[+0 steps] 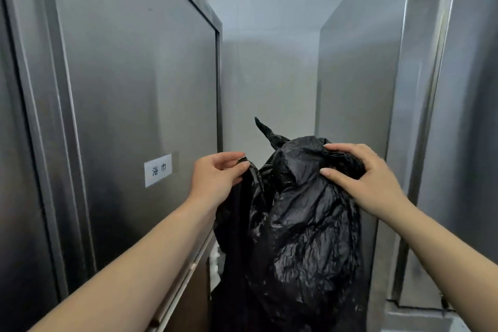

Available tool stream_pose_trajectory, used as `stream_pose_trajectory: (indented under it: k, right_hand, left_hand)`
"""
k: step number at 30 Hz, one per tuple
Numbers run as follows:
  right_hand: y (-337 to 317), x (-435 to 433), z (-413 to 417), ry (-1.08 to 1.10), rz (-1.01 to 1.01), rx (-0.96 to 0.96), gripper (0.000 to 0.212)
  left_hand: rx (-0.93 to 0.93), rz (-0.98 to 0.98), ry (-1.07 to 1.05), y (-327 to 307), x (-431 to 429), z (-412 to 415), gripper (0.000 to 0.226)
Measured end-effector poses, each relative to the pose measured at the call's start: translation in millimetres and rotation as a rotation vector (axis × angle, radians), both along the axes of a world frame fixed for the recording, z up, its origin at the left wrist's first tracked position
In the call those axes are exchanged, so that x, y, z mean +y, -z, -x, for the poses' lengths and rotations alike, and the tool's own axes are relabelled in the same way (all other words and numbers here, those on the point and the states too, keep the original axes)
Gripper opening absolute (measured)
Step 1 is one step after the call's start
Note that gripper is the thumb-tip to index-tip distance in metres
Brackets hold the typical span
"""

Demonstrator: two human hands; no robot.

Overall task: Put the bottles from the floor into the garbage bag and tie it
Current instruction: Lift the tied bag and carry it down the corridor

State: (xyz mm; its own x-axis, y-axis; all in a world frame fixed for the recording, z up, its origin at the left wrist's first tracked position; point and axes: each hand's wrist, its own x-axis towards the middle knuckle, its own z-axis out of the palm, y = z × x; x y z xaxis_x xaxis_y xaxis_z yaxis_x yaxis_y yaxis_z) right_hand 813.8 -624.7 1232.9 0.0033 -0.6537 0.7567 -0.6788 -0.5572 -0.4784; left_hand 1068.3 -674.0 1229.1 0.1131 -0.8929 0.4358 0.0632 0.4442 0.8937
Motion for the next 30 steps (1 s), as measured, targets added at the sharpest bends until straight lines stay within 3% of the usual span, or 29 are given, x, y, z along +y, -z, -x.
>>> stream_pose_trajectory:
  k: [9,15,23,30]
  right_hand:
    - [-59.8,-91.7,-18.6,0.169,0.105,0.019,0.039]
    - [-27.8,-159.3,-23.3,0.160,0.024,-0.020,0.039]
    - [49.5,-258.8,-19.5,0.144,-0.168,-0.102,0.039]
    - [19.1,-340.4,-6.3,0.122,-0.070,-0.102,0.037]
  left_hand:
    - [-0.179,0.258,-0.039,-87.9,-111.6,9.8,0.015]
    - [-0.172,0.180,-0.063,-45.8,-179.3,5.0,0.017]
    - [-0.370,-0.015,-0.093,29.1,-266.5,17.1,0.012]
    - [-0.411,0.079,-0.030,-5.8,-335.2,33.2,0.018]
